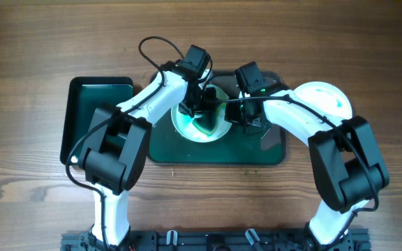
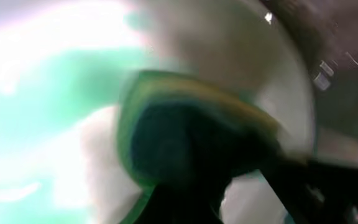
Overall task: Clean dirty plates on tray and stack at the side
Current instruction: 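Scrub the last plate with the sponge in the left gripper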
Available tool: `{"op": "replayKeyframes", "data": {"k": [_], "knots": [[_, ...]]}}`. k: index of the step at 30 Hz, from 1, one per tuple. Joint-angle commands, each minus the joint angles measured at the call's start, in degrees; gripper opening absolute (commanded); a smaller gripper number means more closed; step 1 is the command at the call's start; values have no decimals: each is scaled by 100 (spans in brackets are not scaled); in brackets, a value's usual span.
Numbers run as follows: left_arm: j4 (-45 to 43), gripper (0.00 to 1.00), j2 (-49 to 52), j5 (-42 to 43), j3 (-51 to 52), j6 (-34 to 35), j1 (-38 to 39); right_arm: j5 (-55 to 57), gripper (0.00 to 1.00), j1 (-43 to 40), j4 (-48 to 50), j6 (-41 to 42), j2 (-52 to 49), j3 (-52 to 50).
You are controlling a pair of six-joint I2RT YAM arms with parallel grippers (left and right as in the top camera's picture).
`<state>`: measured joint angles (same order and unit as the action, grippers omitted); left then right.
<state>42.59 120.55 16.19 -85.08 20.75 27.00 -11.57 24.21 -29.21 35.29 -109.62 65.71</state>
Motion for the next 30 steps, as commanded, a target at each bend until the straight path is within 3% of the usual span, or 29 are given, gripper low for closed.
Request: {"op": "replayKeyframes", "data": {"k": [1,3,5,7,10,11,12,14,16,19,21,23,30], "knots": [[328,4,127,-2872,13,2017,-114,-46,4,74,-39,-68,-107,-59],[1176,4,127,-4026,-90,3027,-103,-46,4,74,-42,-76,-107,-59],[1652,4,127,-3783,-125,3150,-103,-48,4,74,-42,-79,-107,-59],[1585,4,127,-2616,-125,2140,-70,-50,4,74,-48,-81,-107,-59],[1204,4,127,605,-133,-866,-7,-116,4,74,-79,-81,-107,-59],[1209,4,127,1150,-195,-1309,-33,-162,4,74,-105,-85,-107,-59],[1311,4,101,1169,-428,-1303,-153,-184,4,74,-120,-107,-107,-59],[1567,4,-79,1167,-872,-1303,-367,-262,4,74,-125,-232,-107,-59],[1637,4,-579,741,-1298,-699,-702,-323,4,74,-122,-304,-107,-55],[1853,4,-1213,-977,-1331,420,-962,-243,4,74,-144,-686,225,4],[2100,4,-1250,-1727,-1329,695,-964,411,4,101,-326,-734,638,4],[2358,4,-1200,-2267,-1329,975,-966,1956,4,356,-671,-817,1261,2],[2341,4,-1200,-2312,-1329,1023,-949,6585,4,1998,-1685,-538,2286,4]]}}
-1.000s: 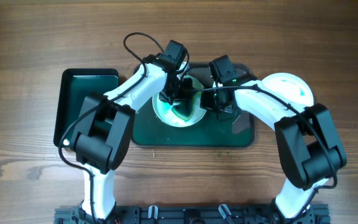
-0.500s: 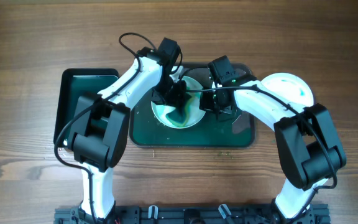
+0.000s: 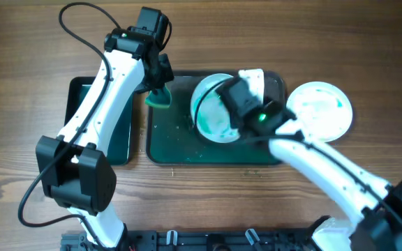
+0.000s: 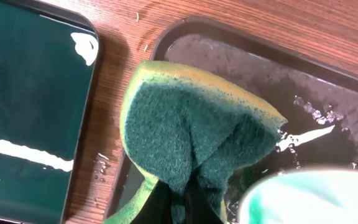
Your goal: Clean dirty plates on tray and stack at the side
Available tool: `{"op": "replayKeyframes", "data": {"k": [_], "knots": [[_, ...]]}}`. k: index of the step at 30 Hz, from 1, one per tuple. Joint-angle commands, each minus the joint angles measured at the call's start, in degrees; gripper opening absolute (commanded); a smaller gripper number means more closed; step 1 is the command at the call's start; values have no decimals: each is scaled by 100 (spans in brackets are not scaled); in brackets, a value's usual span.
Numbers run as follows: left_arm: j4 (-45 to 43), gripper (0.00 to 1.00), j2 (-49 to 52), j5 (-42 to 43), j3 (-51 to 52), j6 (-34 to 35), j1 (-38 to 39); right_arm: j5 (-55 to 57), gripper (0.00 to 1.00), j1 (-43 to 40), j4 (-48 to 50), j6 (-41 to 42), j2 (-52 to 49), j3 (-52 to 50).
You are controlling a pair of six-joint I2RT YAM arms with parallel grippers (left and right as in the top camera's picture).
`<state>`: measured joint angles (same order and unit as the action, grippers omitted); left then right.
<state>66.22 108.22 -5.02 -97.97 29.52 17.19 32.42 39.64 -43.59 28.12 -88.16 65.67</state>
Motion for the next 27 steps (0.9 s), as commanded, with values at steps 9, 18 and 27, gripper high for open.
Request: {"op": "replayKeyframes", "data": {"k": [9,18,27], "knots": [[-37,4,33,-192,-39,144,33,5471,4,1781,-896,9,140,7],[-39,4,33,-195,-39,140,31,723,4,885,-636,835,153,0],[-37,4,33,-188,-39,142,33,-3101,4,-4607,-474,39,599,-328]]}}
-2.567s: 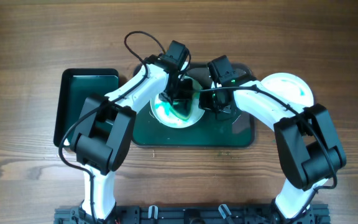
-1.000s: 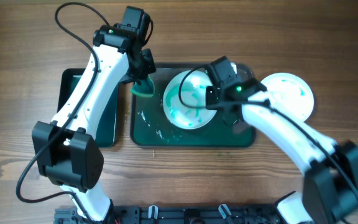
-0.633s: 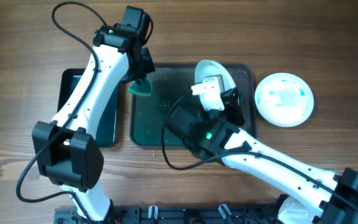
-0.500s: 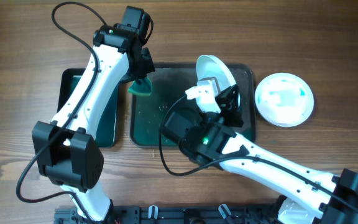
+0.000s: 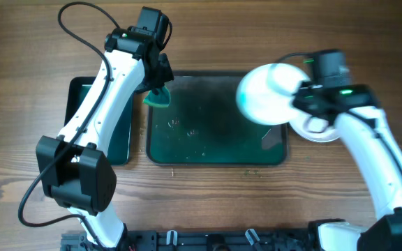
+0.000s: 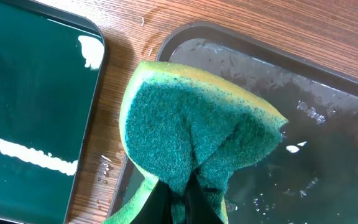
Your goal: Clean dirty plates on tray and stack at the side
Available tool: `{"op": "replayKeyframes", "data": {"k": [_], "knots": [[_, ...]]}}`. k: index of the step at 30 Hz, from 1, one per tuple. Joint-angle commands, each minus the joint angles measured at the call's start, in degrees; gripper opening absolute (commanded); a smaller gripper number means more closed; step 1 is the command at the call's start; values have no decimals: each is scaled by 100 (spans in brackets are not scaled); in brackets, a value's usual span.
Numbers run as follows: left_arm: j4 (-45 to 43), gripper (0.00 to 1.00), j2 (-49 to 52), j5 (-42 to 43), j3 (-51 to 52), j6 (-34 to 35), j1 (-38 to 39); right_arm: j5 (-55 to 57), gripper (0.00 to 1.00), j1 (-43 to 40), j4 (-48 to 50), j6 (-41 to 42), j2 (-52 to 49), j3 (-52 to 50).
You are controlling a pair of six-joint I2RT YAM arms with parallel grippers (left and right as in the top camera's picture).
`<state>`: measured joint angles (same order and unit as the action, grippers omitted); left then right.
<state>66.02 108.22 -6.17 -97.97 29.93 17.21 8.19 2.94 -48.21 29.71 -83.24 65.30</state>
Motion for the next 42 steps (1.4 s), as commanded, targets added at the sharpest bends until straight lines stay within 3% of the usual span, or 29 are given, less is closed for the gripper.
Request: {"op": "replayKeyframes", "data": {"k": [1,3,7,8,10,11,14,15,17,20,25,26,27,28,29,30,34,35,37,42], "knots": [[-17,4,33,15,-39,98,31,-678,4,-1545,96,-120,107,-516],[-42,4,33,31,-39,92,31,-678,4,-2258,455,-120,107,-887],[-111,4,31,31,-39,33,28,-151,5,-2380,1419,-107,105,-1517],[-103,4,13,28,-39,31,13,-411,19,-2378,1451,-131,107,-1517],[68,4,-157,28,-42,-238,-109,-1182,70,-2376,1368,-743,120,-1425],[278,4,-326,31,-42,-420,-271,-1379,74,-2374,1097,-905,157,-1241],[1014,4,-713,28,-39,-841,-898,-2280,78,-2238,557,-1613,310,-590],[1300,4,-748,31,-39,-1314,-1167,-3141,84,-2120,566,-2282,334,-435],[1416,4,-723,33,306,-2188,-1692,-3261,89,-1851,505,-2371,330,-385],[590,4,-723,55,1246,-2356,-2194,-3117,91,-1650,522,-2365,321,-385],[-1211,4,-717,92,2227,-2354,-2264,-3117,92,-1622,437,-2374,321,-385],[-1360,10,-717,92,2306,-2354,-2264,-3117,92,-1622,396,-2374,321,-385],[-1384,33,-717,94,2308,-2352,-2264,-3117,92,-1622,361,-2374,321,-385],[-1373,46,-719,96,2308,-2352,-2264,-3117,92,-1622,348,-2374,321,-385],[-1338,79,-719,94,2308,-2352,-2264,-3117,92,-1622,334,-2376,321,-385],[-1285,98,-719,96,2308,-2352,-2264,-3117,92,-1622,330,-2374,323,-385],[-780,100,-876,120,1974,-2159,-2245,-3119,92,-1563,205,-2463,531,-363],[-540,99,-1023,444,1705,-2157,-2190,-3112,99,-1469,205,-2514,721,-332],[-361,100,-1502,1145,1316,-2157,-1996,-3091,100,-1381,179,-2509,1241,-227],[-382,100,-2059,1213,1309,-2162,-1832,-3036,100,-1381,-151,-2363,2846,33]]}}
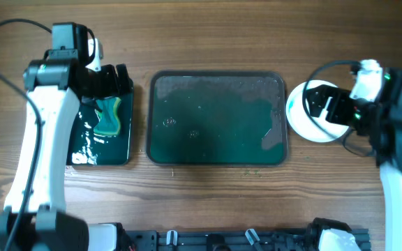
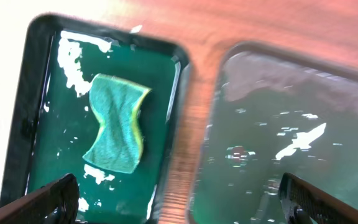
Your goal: Clean dirty plates on tray and stack at the side
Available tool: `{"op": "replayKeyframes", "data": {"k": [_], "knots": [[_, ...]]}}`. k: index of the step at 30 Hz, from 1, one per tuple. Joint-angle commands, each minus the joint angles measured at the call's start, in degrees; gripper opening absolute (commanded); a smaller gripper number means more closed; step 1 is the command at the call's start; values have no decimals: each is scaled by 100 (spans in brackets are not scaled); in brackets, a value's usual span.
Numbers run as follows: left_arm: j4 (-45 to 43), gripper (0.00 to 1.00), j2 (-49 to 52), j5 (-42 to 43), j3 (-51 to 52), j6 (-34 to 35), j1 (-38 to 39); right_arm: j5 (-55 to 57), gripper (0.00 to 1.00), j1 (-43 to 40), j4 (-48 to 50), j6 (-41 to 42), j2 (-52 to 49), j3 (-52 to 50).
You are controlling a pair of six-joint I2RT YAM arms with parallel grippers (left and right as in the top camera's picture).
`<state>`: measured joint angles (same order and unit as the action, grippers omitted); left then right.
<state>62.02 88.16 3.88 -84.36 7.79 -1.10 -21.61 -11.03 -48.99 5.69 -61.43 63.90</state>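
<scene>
The green and yellow sponge (image 1: 108, 116) (image 2: 117, 124) lies loose in the small dark tray (image 1: 82, 150) (image 2: 36, 124) on the left. My left gripper (image 1: 112, 78) (image 2: 179, 208) hovers above that tray's far right edge, wide open, with nothing between its fingers (image 2: 45, 200). The large wet tray (image 1: 215, 150) (image 2: 303, 93) in the middle holds no plate. A stack of white plates (image 1: 302, 118) rests on the table to its right. My right gripper (image 1: 319, 103) sits over the stack, fingers spread, holding nothing.
Water droplets and small white bits lie on the large tray's floor. White foam patches sit in the small tray around the sponge. Bare wooden table surrounds both trays, and a black rail runs along the near edge.
My left gripper let go of the sponge, which now lies in the small left tray. The plate my right gripper was carrying now rests on the stack at the right, released.
First both grippers were at a green-stained plate on the large tray, the left one rubbing it with the sponge. Then the left held the sponge at the tray's left corner while the right lifted the plate. Now the plate is stacked and the sponge dropped.
</scene>
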Motion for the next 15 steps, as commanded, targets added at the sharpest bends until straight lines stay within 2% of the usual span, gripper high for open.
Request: {"op": "replayKeyframes", "data": {"k": [1,5,6,10,12,15], "knots": [[17,100,-42,208,-50,52,-2,-96,100,15,-107,448,1036,173],[20,100,-35,208,-50,52,-2,-72,100,15,-138,2686,1908,173],[17,100,-35,208,-50,52,0,74,100,15,-164,2881,2039,173],[17,100,-35,208,-50,52,0,328,100,15,-188,2830,2146,155],[17,100,-35,208,-50,52,-2,417,100,35,94,2444,2168,-39],[17,100,-35,208,-50,52,-2,1014,100,271,1311,1596,2874,-1008]]}}
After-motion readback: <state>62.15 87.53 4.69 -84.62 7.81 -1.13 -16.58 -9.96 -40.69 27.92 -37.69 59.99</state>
